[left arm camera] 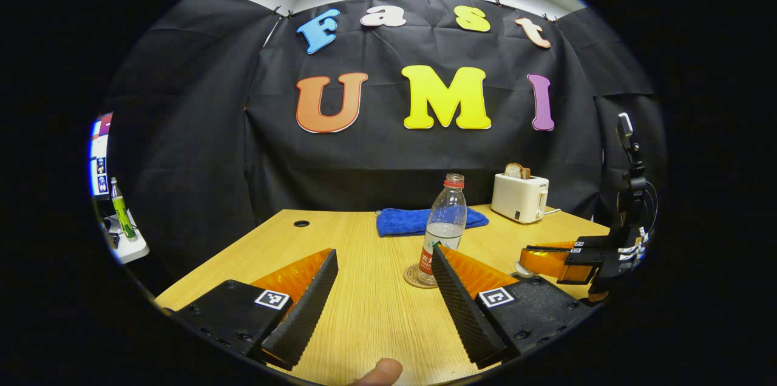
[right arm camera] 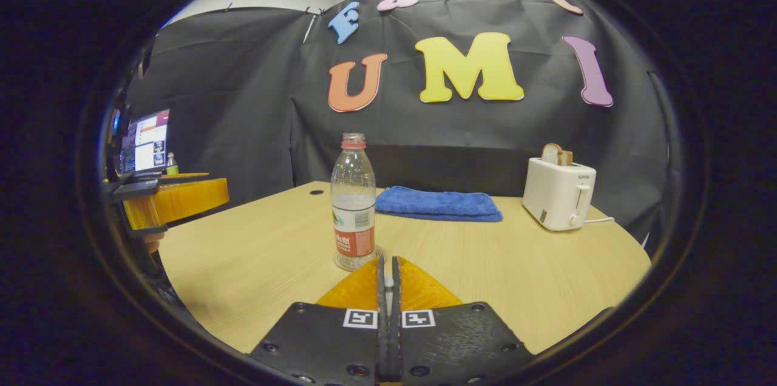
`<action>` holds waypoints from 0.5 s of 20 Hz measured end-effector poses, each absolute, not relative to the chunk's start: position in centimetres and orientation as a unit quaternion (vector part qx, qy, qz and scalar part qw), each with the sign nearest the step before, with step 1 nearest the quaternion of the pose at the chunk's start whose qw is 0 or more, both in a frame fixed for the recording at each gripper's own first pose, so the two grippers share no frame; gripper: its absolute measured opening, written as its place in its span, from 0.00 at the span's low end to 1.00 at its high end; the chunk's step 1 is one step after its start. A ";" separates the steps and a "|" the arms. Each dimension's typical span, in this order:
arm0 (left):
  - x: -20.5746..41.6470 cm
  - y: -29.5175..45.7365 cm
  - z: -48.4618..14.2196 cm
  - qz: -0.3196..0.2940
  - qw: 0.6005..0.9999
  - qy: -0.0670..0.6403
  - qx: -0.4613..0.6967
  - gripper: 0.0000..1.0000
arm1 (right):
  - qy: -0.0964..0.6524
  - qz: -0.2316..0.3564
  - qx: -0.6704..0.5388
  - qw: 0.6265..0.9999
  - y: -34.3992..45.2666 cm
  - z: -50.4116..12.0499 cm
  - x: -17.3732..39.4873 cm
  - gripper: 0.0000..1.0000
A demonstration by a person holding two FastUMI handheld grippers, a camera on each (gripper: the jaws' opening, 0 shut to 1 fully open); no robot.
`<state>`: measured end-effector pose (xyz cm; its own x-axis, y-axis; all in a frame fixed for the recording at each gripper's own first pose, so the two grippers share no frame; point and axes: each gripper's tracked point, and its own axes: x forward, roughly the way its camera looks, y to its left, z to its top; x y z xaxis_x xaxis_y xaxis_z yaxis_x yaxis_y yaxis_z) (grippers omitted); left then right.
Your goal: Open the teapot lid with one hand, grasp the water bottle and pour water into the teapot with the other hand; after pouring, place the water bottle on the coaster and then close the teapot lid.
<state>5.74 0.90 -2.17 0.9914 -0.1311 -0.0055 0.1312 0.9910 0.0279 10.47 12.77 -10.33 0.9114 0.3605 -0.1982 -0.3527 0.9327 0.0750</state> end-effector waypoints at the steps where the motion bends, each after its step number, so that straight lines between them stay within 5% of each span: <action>1: 5.6 0.7 -1.7 -0.070 0.997 -0.003 0.009 0.97 | 0.107 0.181 0.019 0.977 12.8 -10.6 10.6 0.00; 10: 5.3 0.0 -2.1 -0.091 0.996 0.010 0.004 0.97 | 0.103 0.182 0.022 0.978 13.7 -11.6 10.7 0.00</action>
<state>5.27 0.01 -2.13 0.9832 -0.1811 -0.0210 0.1812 0.9834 0.0054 10.74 13.71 -11.58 0.9126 0.3601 -0.1937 -0.3508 0.9329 0.0812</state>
